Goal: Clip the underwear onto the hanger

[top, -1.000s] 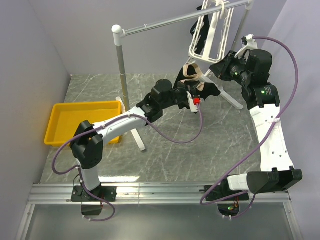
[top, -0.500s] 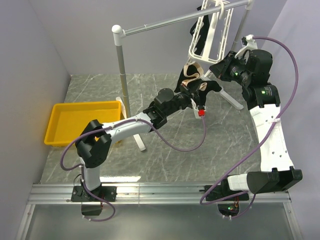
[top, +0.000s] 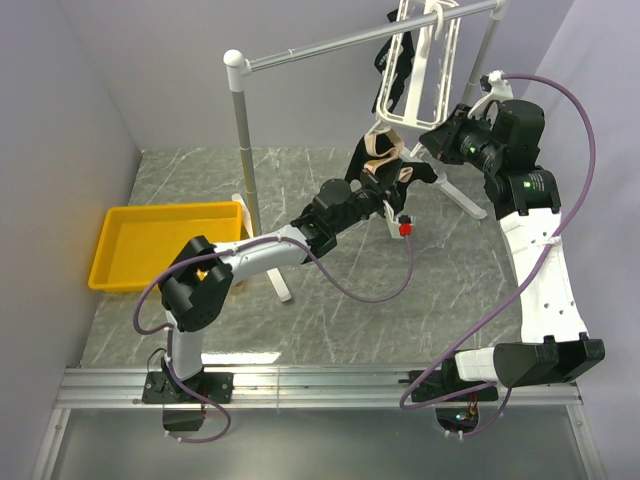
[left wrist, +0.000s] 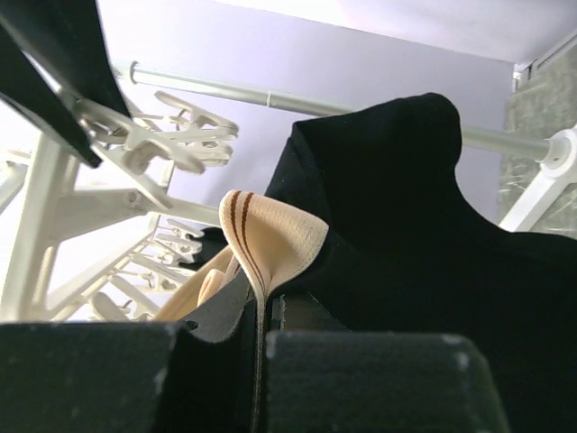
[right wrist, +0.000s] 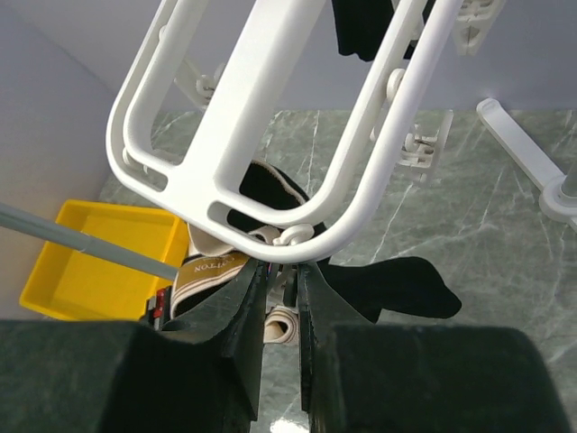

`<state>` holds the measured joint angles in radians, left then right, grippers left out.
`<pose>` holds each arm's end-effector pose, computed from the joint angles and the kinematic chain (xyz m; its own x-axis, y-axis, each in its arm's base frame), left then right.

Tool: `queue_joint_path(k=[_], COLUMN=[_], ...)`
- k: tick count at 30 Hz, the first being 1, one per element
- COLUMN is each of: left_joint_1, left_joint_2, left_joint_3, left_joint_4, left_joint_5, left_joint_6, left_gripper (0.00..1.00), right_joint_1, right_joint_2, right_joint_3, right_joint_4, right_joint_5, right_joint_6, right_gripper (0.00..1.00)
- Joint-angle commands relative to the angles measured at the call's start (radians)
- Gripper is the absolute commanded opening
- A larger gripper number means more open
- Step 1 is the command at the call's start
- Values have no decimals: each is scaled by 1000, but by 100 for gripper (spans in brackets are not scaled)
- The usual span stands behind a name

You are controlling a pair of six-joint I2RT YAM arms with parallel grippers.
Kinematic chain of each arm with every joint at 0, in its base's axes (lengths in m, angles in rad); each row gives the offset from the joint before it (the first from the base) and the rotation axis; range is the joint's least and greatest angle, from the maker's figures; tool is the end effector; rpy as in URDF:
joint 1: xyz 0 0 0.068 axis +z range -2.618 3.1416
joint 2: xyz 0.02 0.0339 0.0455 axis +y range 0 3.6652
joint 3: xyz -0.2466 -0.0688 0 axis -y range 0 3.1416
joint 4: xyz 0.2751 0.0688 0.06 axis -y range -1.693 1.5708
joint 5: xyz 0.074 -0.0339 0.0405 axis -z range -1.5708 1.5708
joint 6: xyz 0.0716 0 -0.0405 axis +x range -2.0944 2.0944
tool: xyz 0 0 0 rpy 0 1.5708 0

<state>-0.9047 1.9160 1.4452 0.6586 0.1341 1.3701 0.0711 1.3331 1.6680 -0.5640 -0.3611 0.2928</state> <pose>0.3127 -0.4134 0.3013 0.8661 0.4696 -0.1714 0.0585 0.2453 0.9677 0.3367 0.0493 0.4682 -0.3351 0.2468 -0.9093 -0.3268 0.8747 0.3579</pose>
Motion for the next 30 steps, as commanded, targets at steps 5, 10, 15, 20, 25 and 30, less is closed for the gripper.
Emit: queue_joint_path(k=[5, 10, 15, 20, 25, 30], left_joint_1=[3, 3, 3, 4, 4, 4], left_joint_2=[18, 23, 32, 37, 31, 38], left_joint_3=[78, 87, 119, 133, 127, 145], left_joint_4=[73, 70, 53, 47, 52, 36], left_joint_5=[9, 15, 2, -1, 12, 1], left_joint_6=[33, 31, 6, -6, -14, -19], left_gripper=[0, 0, 0, 0, 0, 0], right_joint_1=[-7, -7, -7, -8, -7, -7], right_joint_2=[-3, 1, 6, 11, 11, 14], right_joint_3=[24, 22, 24, 29, 25, 30], right_joint_4=[-34, -47, -57, -62, -57, -59], right_joint_5=[-29, -42, -48, -49, -42, -48], right_joint_6=[-55, -63, -75, -80, -83, -81], right_gripper=[0, 0, 0, 0, 0, 0])
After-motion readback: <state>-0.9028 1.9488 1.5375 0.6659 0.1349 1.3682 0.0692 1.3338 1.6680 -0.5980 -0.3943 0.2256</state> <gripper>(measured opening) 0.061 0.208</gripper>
